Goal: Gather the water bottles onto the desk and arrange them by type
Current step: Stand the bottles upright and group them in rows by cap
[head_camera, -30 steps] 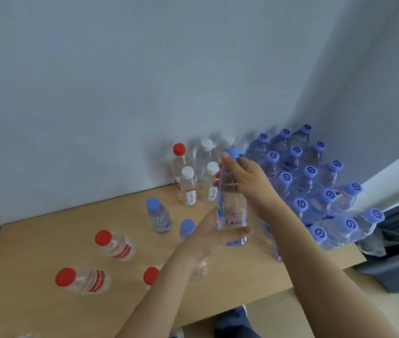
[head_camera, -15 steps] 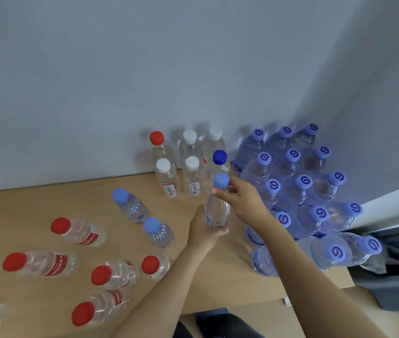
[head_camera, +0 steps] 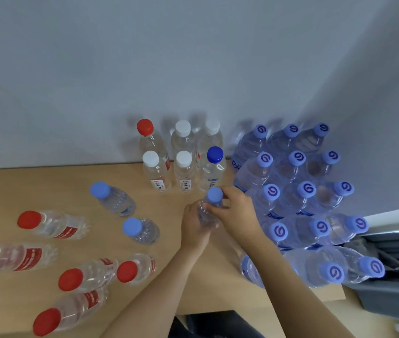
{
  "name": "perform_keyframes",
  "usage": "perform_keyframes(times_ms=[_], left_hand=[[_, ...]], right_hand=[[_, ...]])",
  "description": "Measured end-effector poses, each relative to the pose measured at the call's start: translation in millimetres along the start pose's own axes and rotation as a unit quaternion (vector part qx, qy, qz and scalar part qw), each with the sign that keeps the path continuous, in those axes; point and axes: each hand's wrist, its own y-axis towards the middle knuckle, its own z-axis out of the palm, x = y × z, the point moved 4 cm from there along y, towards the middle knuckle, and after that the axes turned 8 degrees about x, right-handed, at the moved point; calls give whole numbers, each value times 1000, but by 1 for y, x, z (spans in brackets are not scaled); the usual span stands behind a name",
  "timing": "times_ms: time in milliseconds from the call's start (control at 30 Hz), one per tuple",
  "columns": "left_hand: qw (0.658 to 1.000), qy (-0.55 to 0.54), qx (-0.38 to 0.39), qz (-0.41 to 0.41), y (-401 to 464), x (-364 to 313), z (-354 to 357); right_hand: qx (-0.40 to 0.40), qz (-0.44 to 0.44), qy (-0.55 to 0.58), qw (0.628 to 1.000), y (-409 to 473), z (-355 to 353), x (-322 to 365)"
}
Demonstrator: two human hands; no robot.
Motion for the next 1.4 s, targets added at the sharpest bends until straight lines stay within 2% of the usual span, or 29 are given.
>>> perform_keyframes(times_ms=[133,200,467,733,867,1000,1167,1267,1400], left_hand=[[995,-54,-38,-78,5,12,4],[993,-46,-43,-101,10,13,5],[992,-42,-42,-111,20,17,8],[992,21,-11,-122,15,7,-6],[990,-29,-54,-123,6,-23,-34],[983,-126,-111,-67,-6,-70,-73],[976,-156,-149,-22,-20,-97,-141],[976,-108,-188,-34,-34,-89,-188],[973,-111,-196,-55,-52,-71,-233]], right_hand=[[-16,-4,-4,1000,5,-2,2],[-22,-1,15,1000,8,-4,2],[6,6,29,1000,17,-8,7],[29,-17,-6,999,12,-11,20],[-7,-32,-8,999,5,-25,33],[-21,-78,64,995,0,-27,65],[39,-101,123,987,1,7,106],[77,-112,136,981,2,40,125],[124,-115,120,978,10,87,144]])
